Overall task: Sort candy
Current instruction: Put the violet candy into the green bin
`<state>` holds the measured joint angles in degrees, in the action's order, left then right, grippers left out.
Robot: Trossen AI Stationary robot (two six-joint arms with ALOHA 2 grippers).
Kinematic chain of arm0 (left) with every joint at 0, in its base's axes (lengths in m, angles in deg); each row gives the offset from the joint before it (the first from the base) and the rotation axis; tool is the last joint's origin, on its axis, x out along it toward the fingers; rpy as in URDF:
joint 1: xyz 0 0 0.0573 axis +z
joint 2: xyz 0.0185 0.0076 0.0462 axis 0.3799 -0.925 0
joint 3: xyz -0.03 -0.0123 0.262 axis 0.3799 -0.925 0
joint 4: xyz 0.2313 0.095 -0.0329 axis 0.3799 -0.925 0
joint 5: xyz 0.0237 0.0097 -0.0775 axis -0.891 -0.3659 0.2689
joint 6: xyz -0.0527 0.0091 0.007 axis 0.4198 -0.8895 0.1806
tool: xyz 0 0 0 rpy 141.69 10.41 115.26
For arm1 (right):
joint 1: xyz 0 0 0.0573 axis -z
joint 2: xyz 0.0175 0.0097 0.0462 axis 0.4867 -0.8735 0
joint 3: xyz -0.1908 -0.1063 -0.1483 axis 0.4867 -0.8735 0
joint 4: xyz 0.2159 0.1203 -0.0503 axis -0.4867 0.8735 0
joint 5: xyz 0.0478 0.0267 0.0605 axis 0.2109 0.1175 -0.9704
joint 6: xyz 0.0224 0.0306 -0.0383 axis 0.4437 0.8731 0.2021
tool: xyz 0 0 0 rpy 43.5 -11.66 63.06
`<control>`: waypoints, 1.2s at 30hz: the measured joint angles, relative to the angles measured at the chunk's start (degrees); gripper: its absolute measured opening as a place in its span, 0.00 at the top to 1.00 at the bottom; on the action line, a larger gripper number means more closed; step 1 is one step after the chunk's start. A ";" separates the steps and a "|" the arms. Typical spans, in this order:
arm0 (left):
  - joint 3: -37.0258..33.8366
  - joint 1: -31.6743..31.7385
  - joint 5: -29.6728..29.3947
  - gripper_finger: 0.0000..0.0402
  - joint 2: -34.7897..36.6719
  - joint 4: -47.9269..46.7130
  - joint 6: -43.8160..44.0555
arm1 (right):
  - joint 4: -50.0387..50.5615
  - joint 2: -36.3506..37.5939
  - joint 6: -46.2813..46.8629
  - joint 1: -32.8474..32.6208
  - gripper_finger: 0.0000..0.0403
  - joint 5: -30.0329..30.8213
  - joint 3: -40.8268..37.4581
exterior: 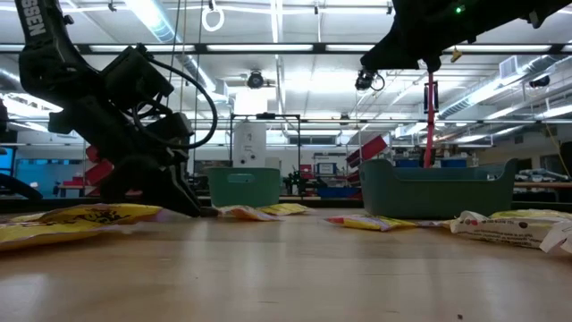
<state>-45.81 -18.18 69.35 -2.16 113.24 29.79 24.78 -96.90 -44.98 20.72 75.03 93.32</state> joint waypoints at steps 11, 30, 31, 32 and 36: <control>0.88 0.00 -0.64 0.97 -0.03 -0.97 -1.26 | 0.00 0.02 -0.27 0.00 0.77 0.00 0.00; 8.21 0.04 -1.62 0.98 3.36 -18.72 -2.90 | 0.02 0.02 -0.48 0.00 0.77 0.00 0.00; 8.22 0.04 -2.44 0.98 4.39 -19.15 -2.91 | 0.02 0.02 -0.48 0.00 0.76 0.00 0.00; 8.28 0.04 -2.77 0.98 5.41 -19.61 -2.89 | 0.02 0.02 -0.50 0.00 0.76 0.00 0.00; 8.25 0.04 -2.91 0.98 10.15 -21.53 -2.79 | 0.00 0.02 -0.90 0.00 0.77 0.00 0.00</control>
<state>-37.55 -18.14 66.44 7.99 91.71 27.00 24.78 -96.88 -45.87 20.72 75.03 93.32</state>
